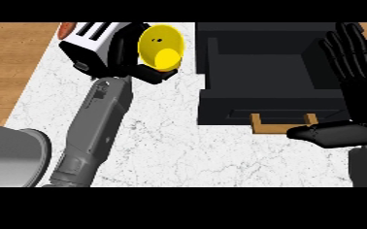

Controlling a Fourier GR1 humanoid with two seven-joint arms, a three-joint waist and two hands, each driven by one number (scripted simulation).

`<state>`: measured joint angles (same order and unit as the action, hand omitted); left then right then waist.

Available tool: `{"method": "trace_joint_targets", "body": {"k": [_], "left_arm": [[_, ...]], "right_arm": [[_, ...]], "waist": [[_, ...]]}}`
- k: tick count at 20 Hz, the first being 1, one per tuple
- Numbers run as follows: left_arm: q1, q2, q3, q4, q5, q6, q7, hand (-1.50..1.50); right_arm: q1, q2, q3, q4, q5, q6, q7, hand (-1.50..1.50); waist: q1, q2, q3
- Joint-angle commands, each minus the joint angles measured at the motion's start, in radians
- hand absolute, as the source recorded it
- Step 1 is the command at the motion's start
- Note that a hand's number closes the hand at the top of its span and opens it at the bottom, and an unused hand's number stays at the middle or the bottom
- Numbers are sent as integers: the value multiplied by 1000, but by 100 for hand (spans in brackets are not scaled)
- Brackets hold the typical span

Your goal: Pick up the cup, place it into the drawer and close the drawer

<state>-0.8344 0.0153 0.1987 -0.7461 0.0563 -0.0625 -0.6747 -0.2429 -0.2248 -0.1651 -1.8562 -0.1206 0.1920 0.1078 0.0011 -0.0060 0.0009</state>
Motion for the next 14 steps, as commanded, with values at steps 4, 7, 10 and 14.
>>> {"method": "trace_joint_targets", "body": {"k": [4, 7, 10, 14], "left_arm": [[-218, -15, -173, -48, 81, 223, 241, 150], [-318, -15, -194, 31, 97, 285, 273, 150], [-375, -15, -239, 48, 122, 346, 405, 150], [-466, -15, -263, 249, 143, 385, 393, 150]], "right_arm": [[-35, -19, -19, 19, -21, 14, 5, -150], [-32, 8, 5, 56, 13, 6, -49, -150], [-24, -28, -21, 26, -19, 30, -6, -150], [-66, 12, 0, 33, 4, -20, -3, -150]], "waist": [[-27, 4, 0], [-31, 11, 0], [-29, 7, 0], [-54, 18, 0]]}}
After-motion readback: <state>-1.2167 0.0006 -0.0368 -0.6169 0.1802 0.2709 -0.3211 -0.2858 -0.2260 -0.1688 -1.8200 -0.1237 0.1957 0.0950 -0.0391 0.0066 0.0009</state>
